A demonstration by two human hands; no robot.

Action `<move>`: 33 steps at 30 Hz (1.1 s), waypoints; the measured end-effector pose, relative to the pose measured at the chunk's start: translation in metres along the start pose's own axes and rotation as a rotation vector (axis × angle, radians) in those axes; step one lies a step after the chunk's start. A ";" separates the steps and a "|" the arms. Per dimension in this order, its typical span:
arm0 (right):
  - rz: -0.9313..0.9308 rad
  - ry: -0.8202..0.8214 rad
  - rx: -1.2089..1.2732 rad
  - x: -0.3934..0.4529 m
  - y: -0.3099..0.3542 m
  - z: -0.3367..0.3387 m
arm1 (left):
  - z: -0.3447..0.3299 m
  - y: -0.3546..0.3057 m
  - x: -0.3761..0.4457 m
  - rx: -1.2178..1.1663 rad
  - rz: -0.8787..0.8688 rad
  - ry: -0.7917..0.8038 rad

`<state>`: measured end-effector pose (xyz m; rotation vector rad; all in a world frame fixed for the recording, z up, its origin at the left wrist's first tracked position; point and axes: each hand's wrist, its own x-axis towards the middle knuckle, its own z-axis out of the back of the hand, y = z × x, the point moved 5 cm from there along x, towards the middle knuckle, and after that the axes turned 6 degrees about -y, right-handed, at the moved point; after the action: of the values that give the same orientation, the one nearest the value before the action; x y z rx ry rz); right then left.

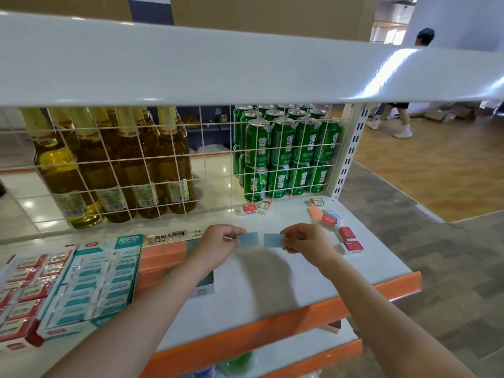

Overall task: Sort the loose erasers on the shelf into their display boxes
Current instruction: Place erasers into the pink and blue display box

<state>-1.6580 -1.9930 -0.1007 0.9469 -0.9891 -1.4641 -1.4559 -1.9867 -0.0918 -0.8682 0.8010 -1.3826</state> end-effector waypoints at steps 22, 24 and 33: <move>0.231 0.138 -0.329 -0.018 0.060 -0.109 | 0.119 0.043 -0.040 0.237 -0.019 -0.304; 0.232 0.174 -0.354 -0.021 0.060 -0.120 | 0.123 0.050 -0.045 0.259 0.019 -0.262; 0.196 0.203 -0.471 -0.027 0.050 -0.143 | 0.110 0.063 -0.054 0.308 0.082 -0.115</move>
<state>-1.5047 -1.9821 -0.1008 0.6196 -0.5356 -1.3240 -1.3309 -1.9282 -0.0962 -0.6604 0.5133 -1.3278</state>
